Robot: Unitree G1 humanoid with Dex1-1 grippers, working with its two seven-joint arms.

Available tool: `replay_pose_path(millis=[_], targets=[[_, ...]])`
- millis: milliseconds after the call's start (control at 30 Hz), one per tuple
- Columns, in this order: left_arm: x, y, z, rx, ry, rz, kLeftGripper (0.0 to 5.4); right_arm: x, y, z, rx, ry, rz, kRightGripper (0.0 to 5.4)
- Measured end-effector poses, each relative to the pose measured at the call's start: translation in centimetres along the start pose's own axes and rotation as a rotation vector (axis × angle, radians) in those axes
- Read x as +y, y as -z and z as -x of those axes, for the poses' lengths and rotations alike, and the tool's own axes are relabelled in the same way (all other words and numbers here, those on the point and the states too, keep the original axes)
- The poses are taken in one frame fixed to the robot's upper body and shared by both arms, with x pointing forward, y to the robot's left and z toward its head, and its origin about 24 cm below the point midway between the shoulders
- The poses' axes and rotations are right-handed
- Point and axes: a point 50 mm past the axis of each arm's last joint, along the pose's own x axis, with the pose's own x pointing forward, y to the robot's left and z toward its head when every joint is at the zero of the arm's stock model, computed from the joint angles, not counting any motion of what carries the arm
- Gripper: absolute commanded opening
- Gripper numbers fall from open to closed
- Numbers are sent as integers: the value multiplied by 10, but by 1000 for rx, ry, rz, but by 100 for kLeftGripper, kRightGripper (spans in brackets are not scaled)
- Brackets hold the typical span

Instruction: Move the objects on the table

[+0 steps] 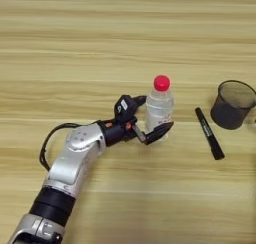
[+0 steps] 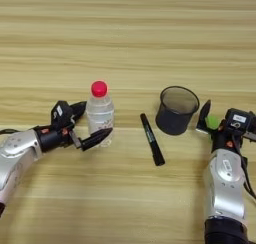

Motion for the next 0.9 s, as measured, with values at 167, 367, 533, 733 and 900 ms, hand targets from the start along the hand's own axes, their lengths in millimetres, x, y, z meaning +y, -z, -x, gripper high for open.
replay_pose_path(millis=[167,367,533,733,900], targets=[[-2,-2,-5,-9,14,-2,538,0,0,0,0,-1,-1,540],[-3,-3,-11,-13,11,7,538,0,0,0,-1,-1,-1,540],[0,4,-15,14,-5,21,538,1,-1,0,-3,-1,-2,540],[3,12,-21,37,-39,12,538,1,-1,0,-6,-1,-2,540],[9,17,-23,48,-71,20,538,1,-1,0,-6,-1,-3,540]])
